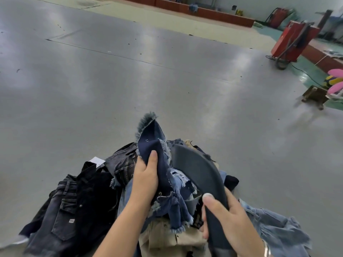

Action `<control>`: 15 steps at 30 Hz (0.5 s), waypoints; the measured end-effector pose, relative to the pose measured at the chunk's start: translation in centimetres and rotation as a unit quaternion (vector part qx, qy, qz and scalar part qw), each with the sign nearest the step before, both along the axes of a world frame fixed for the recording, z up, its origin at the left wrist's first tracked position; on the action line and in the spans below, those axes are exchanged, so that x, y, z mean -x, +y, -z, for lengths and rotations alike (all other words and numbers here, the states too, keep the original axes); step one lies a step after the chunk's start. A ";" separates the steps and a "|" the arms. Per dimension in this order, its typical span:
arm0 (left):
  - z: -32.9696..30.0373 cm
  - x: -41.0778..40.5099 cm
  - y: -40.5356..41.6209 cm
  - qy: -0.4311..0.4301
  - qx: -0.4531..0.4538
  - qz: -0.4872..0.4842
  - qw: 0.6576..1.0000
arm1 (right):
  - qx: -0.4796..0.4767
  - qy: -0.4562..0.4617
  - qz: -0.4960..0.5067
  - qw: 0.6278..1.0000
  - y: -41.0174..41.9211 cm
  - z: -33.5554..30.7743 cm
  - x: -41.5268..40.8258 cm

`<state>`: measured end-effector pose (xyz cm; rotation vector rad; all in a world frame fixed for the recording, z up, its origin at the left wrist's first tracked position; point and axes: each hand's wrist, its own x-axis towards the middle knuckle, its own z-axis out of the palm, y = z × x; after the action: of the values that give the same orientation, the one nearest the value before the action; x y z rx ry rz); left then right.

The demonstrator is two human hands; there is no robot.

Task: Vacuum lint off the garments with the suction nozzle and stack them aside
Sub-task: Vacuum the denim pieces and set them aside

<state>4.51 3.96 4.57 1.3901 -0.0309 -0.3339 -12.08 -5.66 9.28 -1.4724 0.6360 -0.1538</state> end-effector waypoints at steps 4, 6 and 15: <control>-0.1 -0.8 1.2 0.105 0.143 0.054 0.983 | -0.037 0.000 0.037 0.999 -0.7 -0.4 1.3; -0.3 -0.7 1.4 0.098 0.188 0.079 0.974 | -0.032 0.009 0.031 0.999 -0.8 -0.4 1.9; 0.1 -0.3 1.4 -0.053 0.111 0.054 0.991 | -0.078 0.023 0.005 0.997 -0.6 -0.4 2.3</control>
<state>4.79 5.40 4.51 1.1869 -0.2257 -0.3354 -14.40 -6.23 9.66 -1.3247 0.6771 -0.0765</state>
